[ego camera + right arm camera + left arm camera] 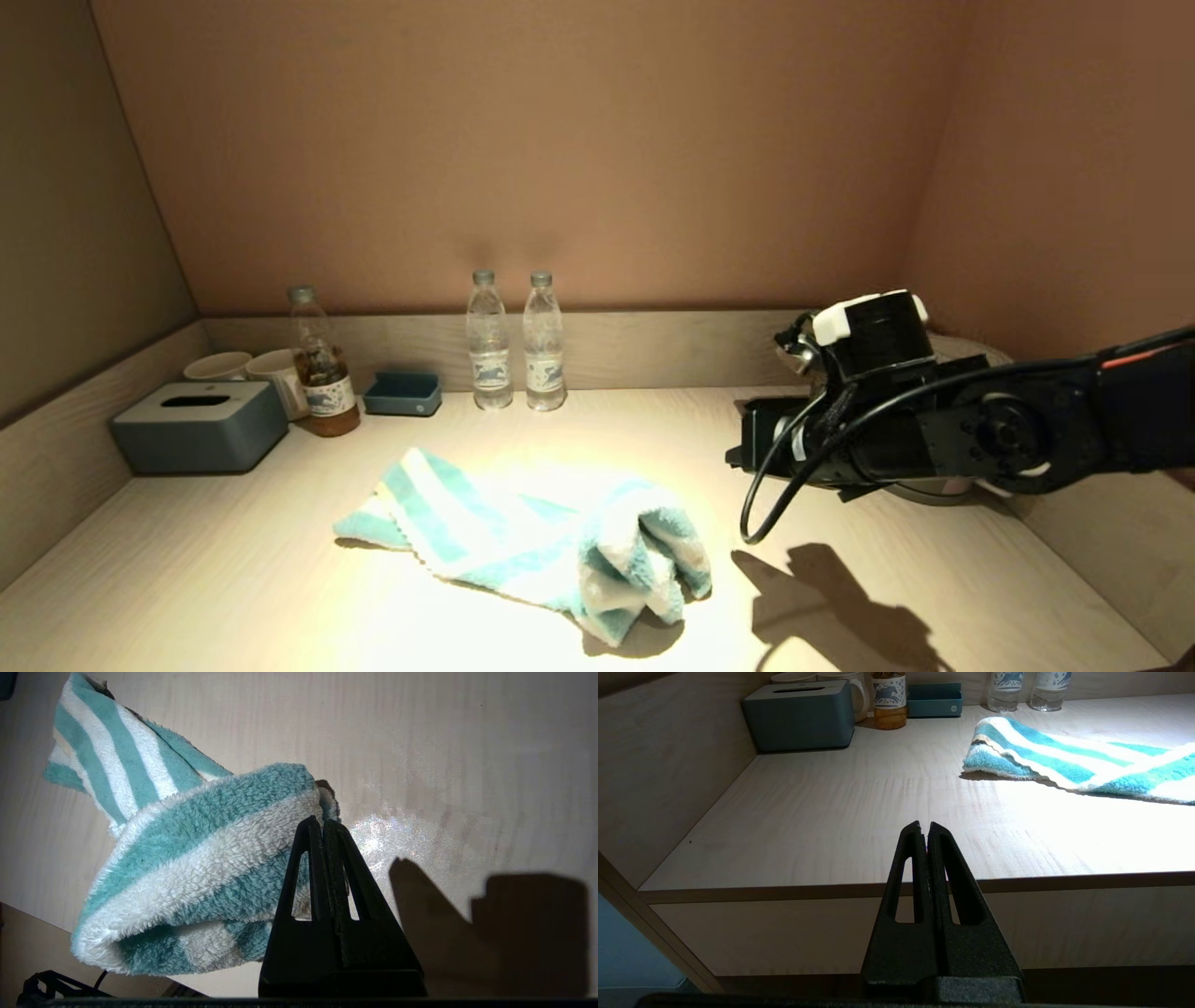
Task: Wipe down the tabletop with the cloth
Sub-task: Pick up the tablecloth
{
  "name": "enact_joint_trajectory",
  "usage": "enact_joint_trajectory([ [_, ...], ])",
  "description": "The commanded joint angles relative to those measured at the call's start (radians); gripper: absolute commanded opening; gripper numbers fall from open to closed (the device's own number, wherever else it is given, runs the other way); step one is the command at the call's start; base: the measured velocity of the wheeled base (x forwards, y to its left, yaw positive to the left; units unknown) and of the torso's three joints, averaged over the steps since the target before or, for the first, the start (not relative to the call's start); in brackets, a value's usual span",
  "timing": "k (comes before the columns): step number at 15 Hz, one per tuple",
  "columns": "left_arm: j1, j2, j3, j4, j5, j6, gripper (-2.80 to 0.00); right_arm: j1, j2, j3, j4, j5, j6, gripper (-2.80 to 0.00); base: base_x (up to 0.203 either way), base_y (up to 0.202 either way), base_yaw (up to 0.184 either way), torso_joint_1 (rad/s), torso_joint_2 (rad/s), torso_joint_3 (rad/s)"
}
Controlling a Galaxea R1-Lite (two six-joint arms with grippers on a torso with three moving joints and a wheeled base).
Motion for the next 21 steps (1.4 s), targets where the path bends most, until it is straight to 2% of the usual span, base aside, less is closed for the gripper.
enact_joint_trajectory([
  [1, 0.001, 0.001, 0.000, 0.000, 0.000, 0.000, -2.80, 0.026, 0.022, -0.012, 0.015, 0.001, 0.003, 0.00, 0.000, 0.000, 0.000, 0.000, 0.00, 0.000],
  [4, 0.000, 0.001, 0.000, 0.001, 0.000, 0.000, -2.80, 0.069, 0.011, -0.010, 0.021, -0.001, 0.005, 0.00, 0.000, 0.000, 0.000, 0.000, 0.00, 0.000],
  [6, 0.001, 0.001, 0.000, 0.000, 0.000, 0.000, -2.80, 0.144, -0.026, -0.010, 0.061, -0.010, 0.006, 0.00, 0.000, 0.000, 0.000, 0.000, 0.00, 0.000],
  [8, 0.001, 0.001, 0.000, 0.000, 0.000, 0.000, -2.80, 0.177, -0.047, -0.009, 0.068, -0.028, 0.006, 0.00, 0.000, 0.000, 0.000, 0.000, 0.00, 0.000],
  [11, 0.001, 0.001, 0.000, 0.000, 0.000, 0.000, -2.80, 0.189, -0.055, -0.010, 0.069, -0.036, 0.006, 0.00, 0.000, 0.000, 0.000, 0.000, 0.00, 0.000],
  [13, 0.001, 0.001, 0.000, 0.000, 0.000, 0.000, -2.80, 0.255, -0.071, -0.007, 0.069, -0.047, 0.004, 0.00, 0.000, 0.000, 0.000, 0.000, 0.00, 0.000],
  [19, 0.001, 0.001, 0.000, 0.000, 0.000, 0.000, -2.80, 0.328, -0.049, -0.004, 0.068, -0.049, -0.010, 0.00, 0.000, 0.000, 0.000, 0.000, 0.00, 0.000],
  [21, 0.001, 0.001, 0.000, 0.000, 0.000, 0.000, -2.80, 0.330, -0.046, -0.005, 0.066, -0.050, -0.010, 0.00, 0.000, 0.000, 0.000, 0.000, 0.00, 0.000],
])
